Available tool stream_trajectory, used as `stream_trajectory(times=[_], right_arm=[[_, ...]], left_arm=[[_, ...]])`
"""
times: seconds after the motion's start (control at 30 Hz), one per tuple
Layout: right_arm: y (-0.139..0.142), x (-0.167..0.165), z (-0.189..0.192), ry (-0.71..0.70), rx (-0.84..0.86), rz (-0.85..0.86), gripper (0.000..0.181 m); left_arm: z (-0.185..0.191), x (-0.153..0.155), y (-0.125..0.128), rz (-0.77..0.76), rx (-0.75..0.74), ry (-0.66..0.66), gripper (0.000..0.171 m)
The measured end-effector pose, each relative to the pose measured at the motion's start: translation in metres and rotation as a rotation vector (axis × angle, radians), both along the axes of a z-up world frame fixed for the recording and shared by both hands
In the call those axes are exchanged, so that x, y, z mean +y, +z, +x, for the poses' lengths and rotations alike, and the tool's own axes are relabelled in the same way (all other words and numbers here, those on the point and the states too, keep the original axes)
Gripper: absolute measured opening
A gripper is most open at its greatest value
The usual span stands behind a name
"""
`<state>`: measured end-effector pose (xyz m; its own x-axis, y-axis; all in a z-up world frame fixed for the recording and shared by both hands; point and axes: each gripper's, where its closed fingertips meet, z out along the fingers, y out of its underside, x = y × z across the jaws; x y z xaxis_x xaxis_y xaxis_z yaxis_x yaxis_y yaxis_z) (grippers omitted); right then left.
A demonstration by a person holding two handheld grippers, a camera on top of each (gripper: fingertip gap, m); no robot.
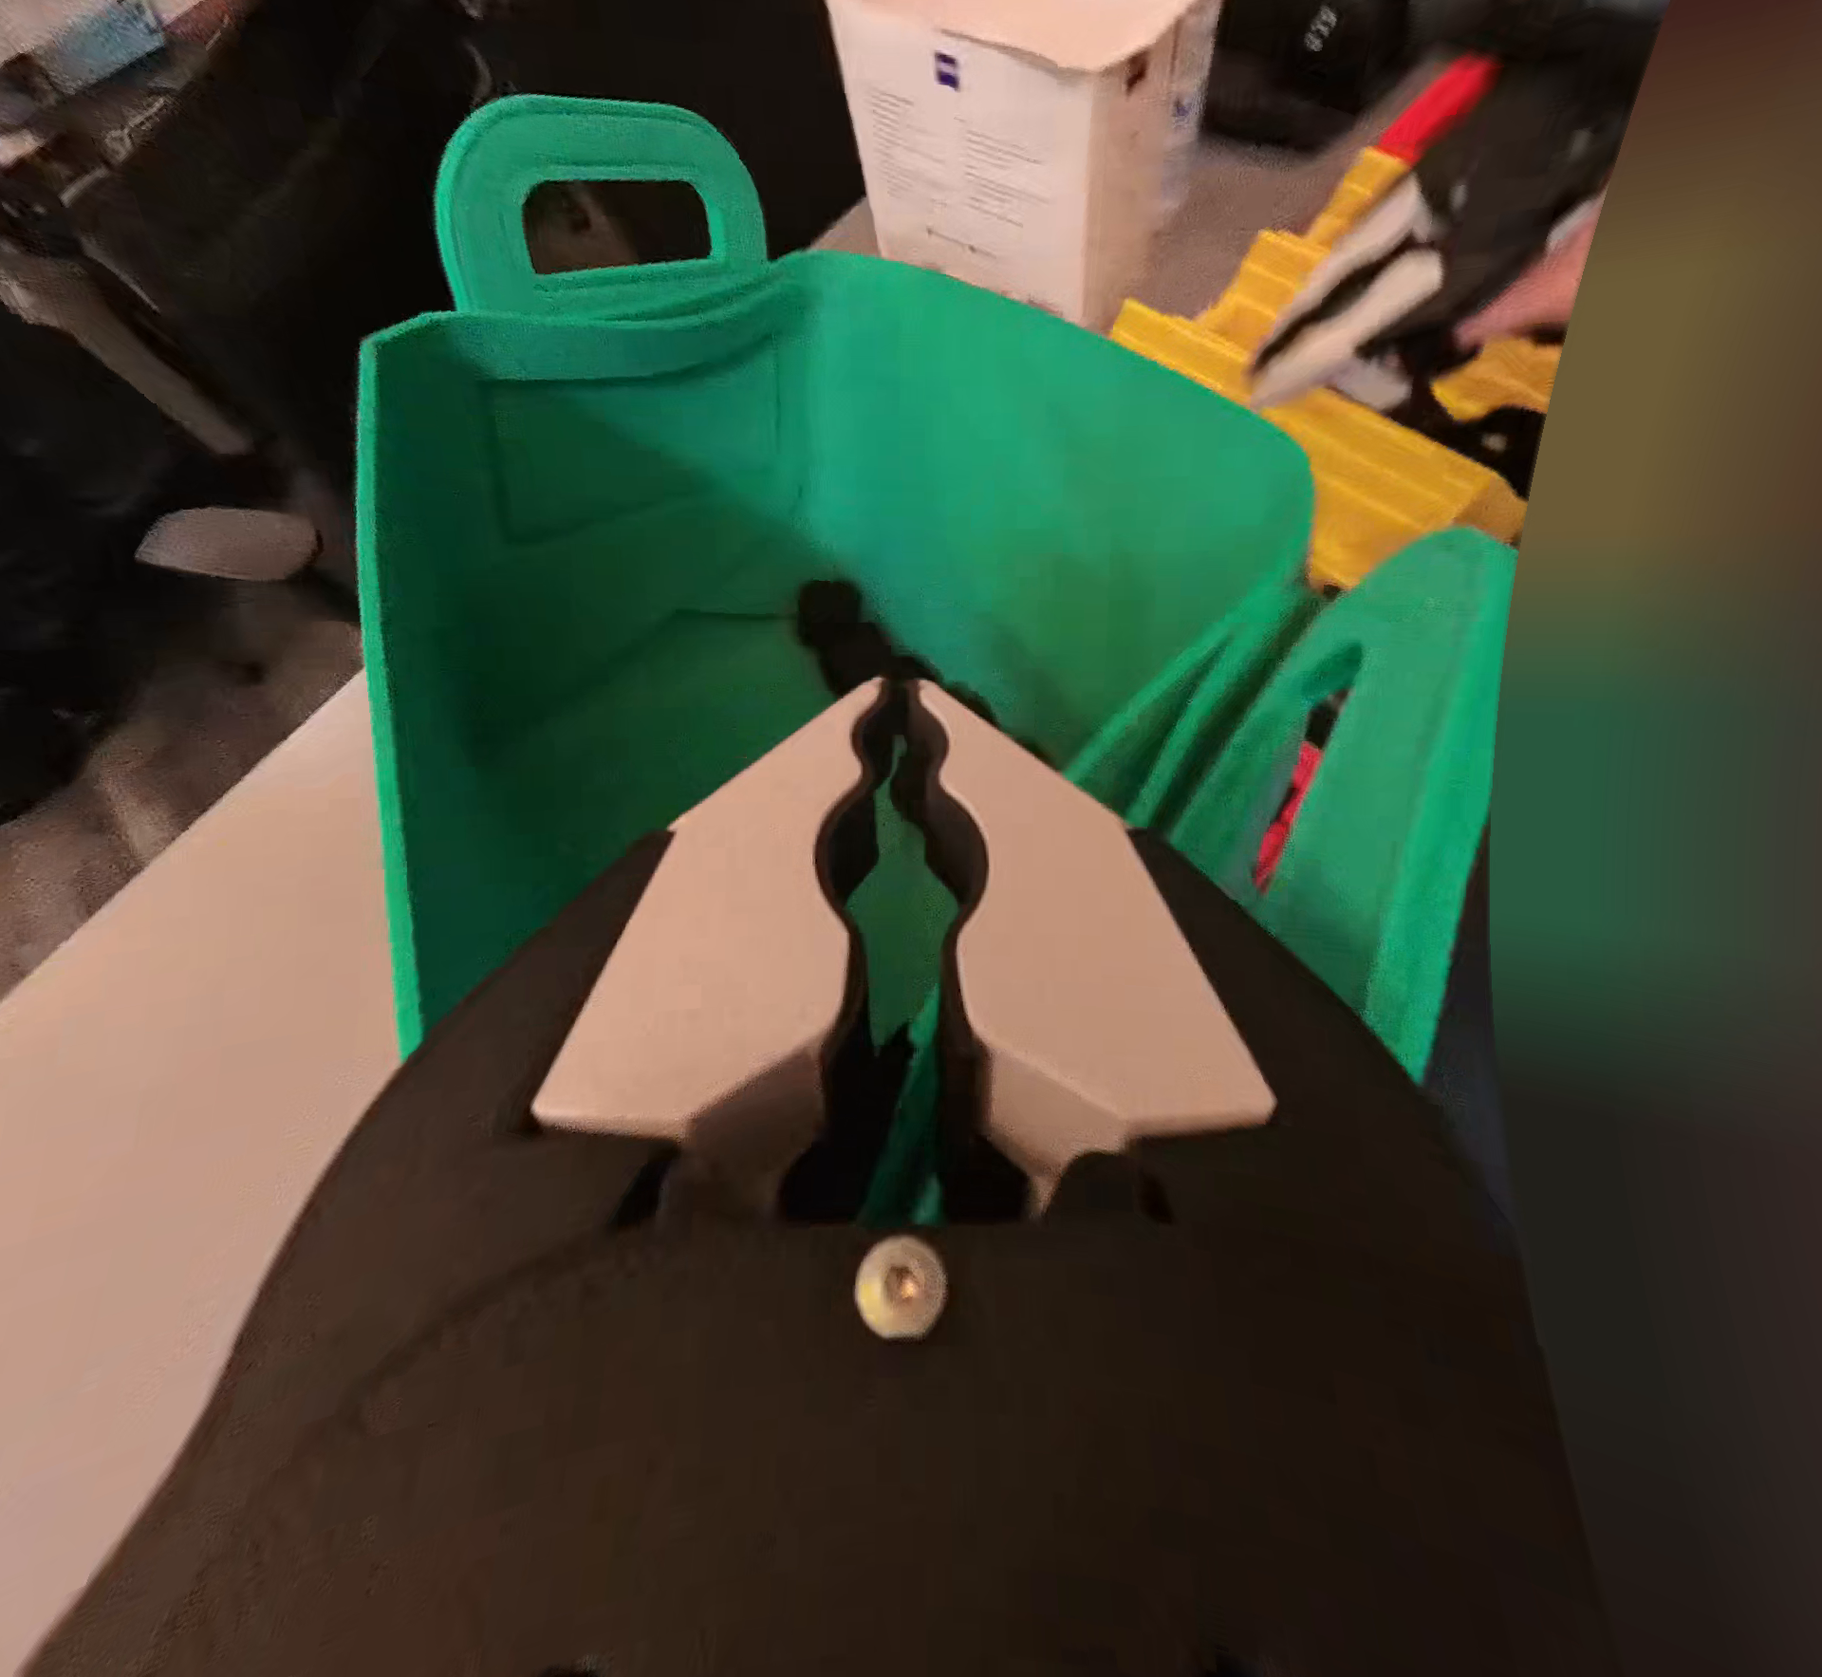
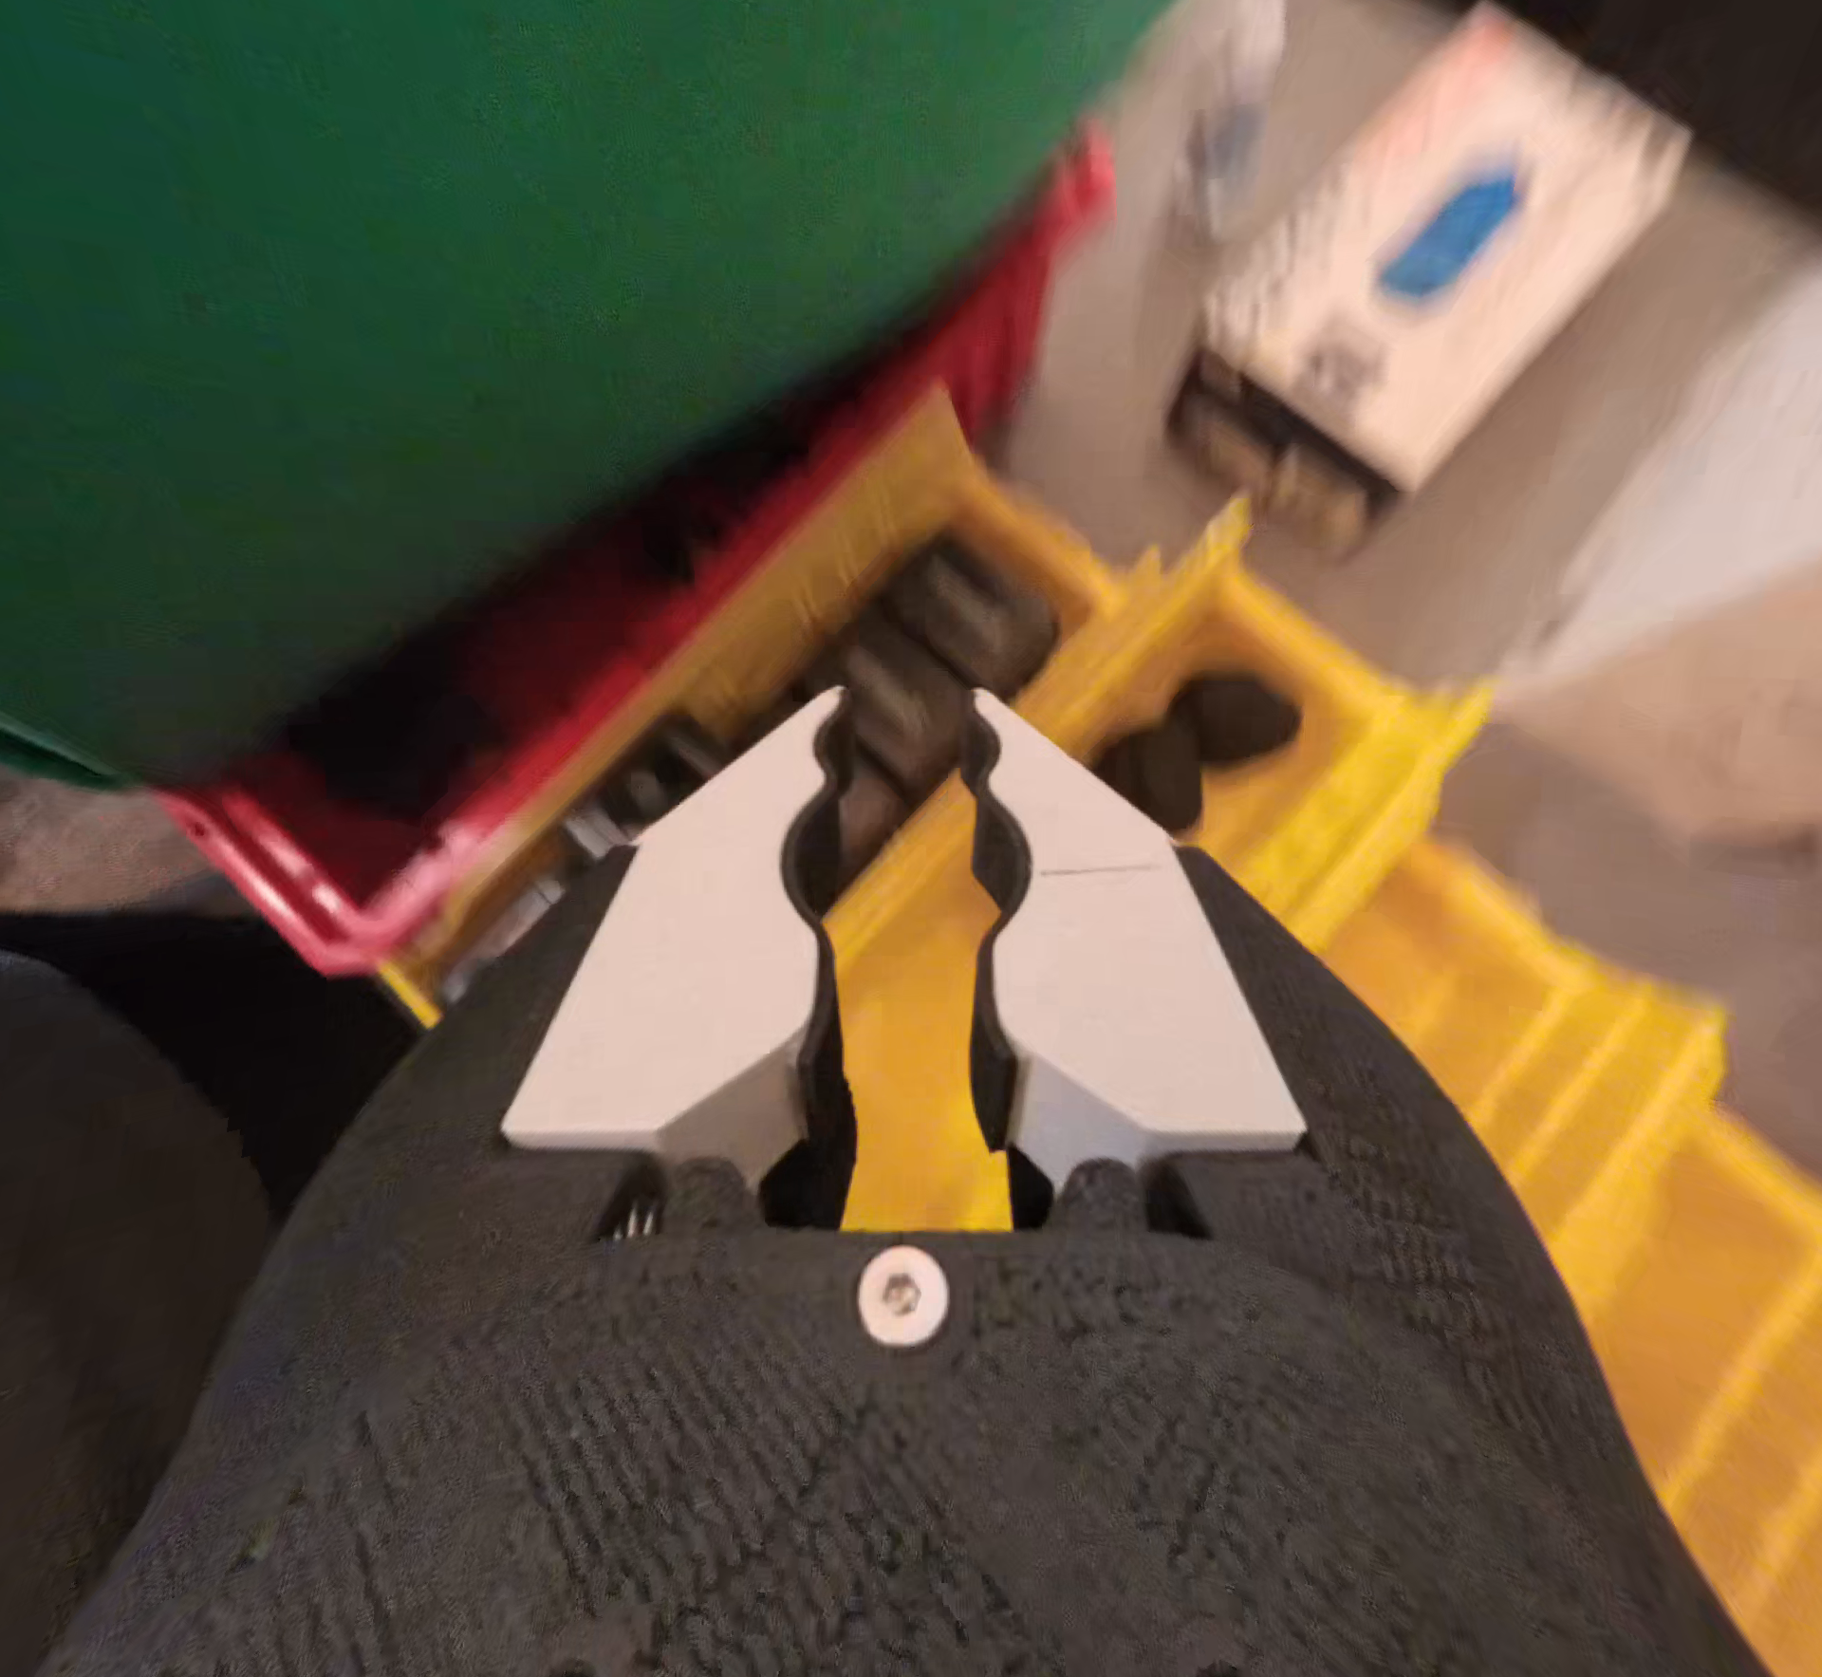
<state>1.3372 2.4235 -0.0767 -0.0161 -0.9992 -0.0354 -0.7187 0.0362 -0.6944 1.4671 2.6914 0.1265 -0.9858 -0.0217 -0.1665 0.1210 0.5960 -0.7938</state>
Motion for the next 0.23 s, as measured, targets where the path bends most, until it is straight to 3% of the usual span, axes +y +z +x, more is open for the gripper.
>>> stream_trajectory(times=[0.07, 0.13, 0.2, 0.23], right_arm=[[0.064, 0.025, 0.029, 0.104, -0.236, -0.034, 0.028], [0.126, 0.061, 0.055, 0.266, -0.425, -0.083, 0.030], [0.166, 0.099, 0.081, 0.452, -0.496, -0.151, 0.031], [0.172, 0.118, 0.095, 0.554, -0.471, -0.184, 0.030]], left_arm=[[-0.018, 0.012, -0.010, 0.022, -0.022, -0.086, 0.001], [-0.054, 0.016, -0.023, 0.012, 0.041, -0.241, 0.016], [-0.064, 0.022, -0.032, 0.020, -0.030, -0.289, 0.031], [-0.066, 0.026, -0.032, -0.003, -0.070, -0.298, 0.031]])
